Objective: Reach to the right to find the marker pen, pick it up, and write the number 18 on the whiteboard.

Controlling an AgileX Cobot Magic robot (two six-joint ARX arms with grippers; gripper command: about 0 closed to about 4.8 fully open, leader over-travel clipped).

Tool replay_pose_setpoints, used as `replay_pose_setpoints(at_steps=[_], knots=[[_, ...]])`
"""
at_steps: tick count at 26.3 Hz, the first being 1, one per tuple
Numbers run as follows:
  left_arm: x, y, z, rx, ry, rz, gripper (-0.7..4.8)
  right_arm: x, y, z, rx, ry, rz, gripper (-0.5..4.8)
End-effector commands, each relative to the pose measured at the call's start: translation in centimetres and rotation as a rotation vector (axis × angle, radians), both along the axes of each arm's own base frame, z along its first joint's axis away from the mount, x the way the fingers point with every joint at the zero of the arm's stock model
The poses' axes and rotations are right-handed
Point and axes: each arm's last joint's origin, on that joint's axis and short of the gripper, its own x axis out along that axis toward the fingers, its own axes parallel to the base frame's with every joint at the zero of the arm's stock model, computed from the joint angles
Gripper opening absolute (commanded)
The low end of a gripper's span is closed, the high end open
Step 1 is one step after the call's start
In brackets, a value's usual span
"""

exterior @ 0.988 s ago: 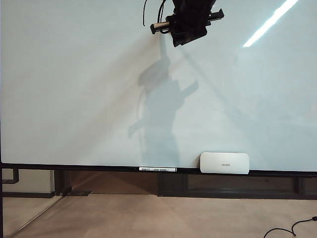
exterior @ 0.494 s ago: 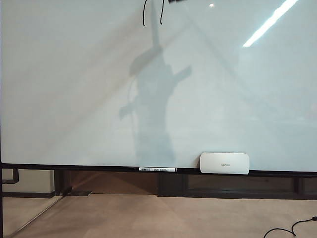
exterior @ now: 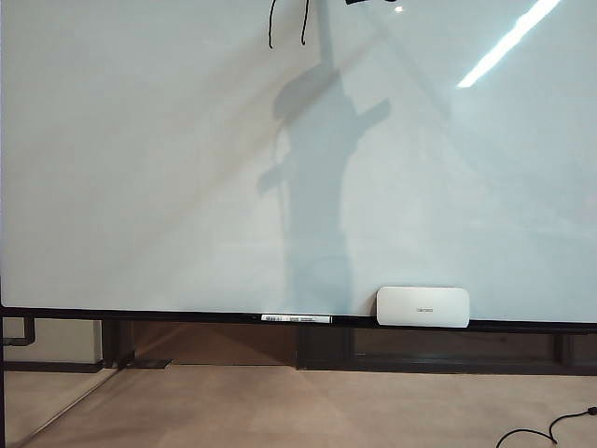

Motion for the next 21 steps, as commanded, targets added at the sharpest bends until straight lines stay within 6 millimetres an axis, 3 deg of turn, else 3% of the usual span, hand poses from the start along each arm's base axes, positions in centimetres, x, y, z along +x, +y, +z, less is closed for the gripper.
replay_pose_setpoints(at_steps=[1, 10, 18, 21], knots=[[-0.1, 0.0, 0.2, -0.003, -0.010, -0.001, -0.05, -0.2, 0.1, 0.6, 0.012, -0.027, 0.030, -0.03], [-0.1, 0.0, 0.2, -0.003, -0.010, -0.001, -0.05, 0.5, 0.3, -0.3, 0.004, -0.013, 0.030, -0.03], [-0.1, 0.0, 0.2, -0.003, -0.010, -0.001, -0.05, 0.4, 0.3, 1.6, 0.000, 0.005, 0.025, -0.03], [-0.1, 0.0, 0.2, -0.004, -0.010, -0.001, -0.05, 0.5, 0.3, 1.2, -0.002, 0.048, 0.024, -0.03]])
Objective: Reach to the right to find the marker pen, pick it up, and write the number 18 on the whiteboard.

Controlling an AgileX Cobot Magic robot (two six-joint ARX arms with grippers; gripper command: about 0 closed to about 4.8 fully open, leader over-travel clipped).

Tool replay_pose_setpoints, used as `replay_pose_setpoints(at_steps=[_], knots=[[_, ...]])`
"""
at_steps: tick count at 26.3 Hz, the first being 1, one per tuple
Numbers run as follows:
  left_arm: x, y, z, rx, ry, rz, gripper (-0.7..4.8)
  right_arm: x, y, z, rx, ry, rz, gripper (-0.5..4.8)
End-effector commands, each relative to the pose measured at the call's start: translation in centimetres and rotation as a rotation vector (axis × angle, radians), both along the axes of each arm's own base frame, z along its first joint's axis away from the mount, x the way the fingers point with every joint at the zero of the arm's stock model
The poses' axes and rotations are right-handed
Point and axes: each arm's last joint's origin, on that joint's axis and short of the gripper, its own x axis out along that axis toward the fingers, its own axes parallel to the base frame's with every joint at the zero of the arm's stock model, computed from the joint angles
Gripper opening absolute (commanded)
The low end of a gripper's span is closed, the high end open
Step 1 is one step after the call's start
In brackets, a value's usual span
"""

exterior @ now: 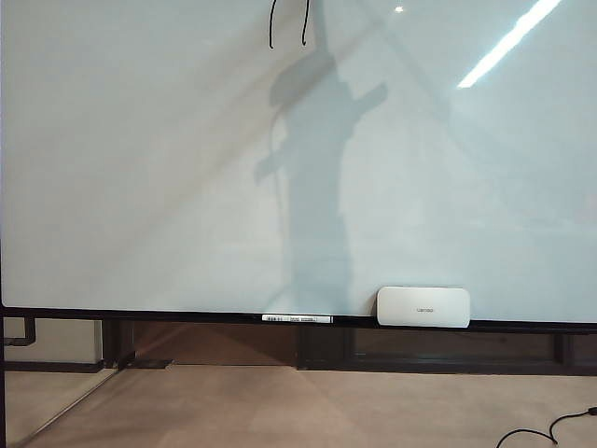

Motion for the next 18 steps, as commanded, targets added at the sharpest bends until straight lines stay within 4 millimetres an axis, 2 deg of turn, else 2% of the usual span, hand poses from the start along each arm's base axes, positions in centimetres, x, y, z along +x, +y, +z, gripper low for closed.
replay_pose_setpoints(at_steps=[1, 18], knots=[[-0.09, 0.03, 0.20, -0.004, -0.010, -0.001, -0.05, 0.16, 0.07, -0.43, -0.002, 0.045, -0.001, -0.03], [-0.05, 0.08, 0.20, -0.007, -0.009, 0.020, -0.05, 1.09, -0.14, -1.37, 0.009, 0.069, -0.037, -0.03]])
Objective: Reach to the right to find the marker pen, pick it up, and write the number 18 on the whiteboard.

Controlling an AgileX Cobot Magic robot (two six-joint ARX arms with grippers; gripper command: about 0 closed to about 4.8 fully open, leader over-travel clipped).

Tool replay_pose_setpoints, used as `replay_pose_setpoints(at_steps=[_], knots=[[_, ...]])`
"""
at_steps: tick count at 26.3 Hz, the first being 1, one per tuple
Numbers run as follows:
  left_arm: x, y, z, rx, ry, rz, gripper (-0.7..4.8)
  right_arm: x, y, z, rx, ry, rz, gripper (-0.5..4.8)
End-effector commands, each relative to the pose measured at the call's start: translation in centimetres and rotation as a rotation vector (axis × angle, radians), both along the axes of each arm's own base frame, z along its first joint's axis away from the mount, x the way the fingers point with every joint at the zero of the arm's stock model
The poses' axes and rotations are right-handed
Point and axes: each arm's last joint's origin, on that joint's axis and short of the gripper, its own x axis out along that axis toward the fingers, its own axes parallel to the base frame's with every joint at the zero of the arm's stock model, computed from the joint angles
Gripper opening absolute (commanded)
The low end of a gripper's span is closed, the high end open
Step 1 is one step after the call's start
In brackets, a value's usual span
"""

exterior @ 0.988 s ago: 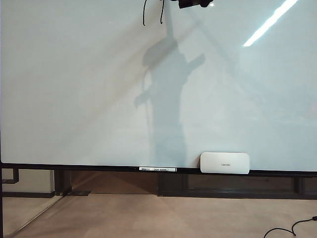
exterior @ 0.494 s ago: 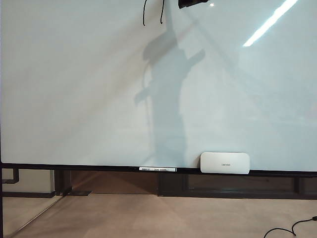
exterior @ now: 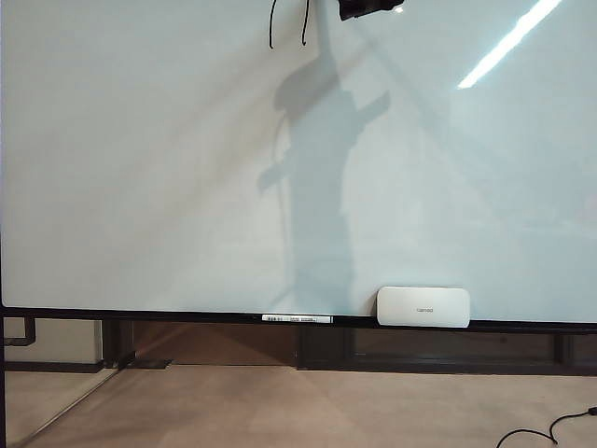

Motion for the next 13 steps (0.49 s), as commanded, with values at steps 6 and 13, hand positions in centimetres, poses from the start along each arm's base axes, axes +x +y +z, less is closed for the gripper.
replay_pose_setpoints(at_steps=[6, 13], knots=[[-0.07, 0.04, 0.20, -0.004, -0.010, 0.007, -0.05, -0.01, -0.38, 0.54, 0.031, -0.030, -0.126, -0.03], [-0.07, 0.05, 0.21, -0.002, -0.012, 0.007, -0.05, 0.01, -0.69, 0.38, 0.024, -0.016, -0.237, -0.03]])
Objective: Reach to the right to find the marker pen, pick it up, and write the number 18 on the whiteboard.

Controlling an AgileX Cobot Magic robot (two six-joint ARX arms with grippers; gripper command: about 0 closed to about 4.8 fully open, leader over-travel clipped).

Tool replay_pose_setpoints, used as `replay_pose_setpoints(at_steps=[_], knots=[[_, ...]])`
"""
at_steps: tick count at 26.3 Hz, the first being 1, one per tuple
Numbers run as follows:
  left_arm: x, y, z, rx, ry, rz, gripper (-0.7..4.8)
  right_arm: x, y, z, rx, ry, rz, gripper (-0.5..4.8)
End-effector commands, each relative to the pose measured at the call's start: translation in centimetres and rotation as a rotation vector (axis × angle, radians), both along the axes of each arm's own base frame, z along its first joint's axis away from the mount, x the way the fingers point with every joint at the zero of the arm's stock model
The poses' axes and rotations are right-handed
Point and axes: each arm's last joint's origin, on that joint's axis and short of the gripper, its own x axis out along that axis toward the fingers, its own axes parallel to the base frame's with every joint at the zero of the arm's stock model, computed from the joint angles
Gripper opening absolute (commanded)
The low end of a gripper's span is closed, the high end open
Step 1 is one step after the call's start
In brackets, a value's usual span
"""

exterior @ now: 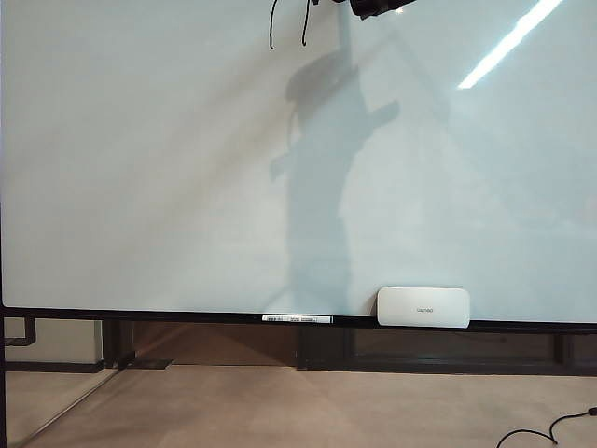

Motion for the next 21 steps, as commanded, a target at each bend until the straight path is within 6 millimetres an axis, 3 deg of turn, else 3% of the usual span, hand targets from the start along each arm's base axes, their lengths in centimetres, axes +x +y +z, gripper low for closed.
replay_pose_setpoints(at_steps=[1, 7, 21], knots=[[-0.1, 0.0, 0.2, -0.001, -0.012, 0.000, -0.05, 0.0, -0.3, 0.3, 0.012, -0.003, -0.049, -0.03], [-0.1, 0.0, 0.2, 0.014, -0.022, 0.005, -0.05, 0.0, -0.3, -0.3, -0.011, 0.046, -0.034, -0.03], [-0.1, 0.0, 0.2, 0.016, -0.025, 0.006, -0.05, 1.0, -0.8, -4.0, -0.003, 0.303, 0.009, -0.03]])
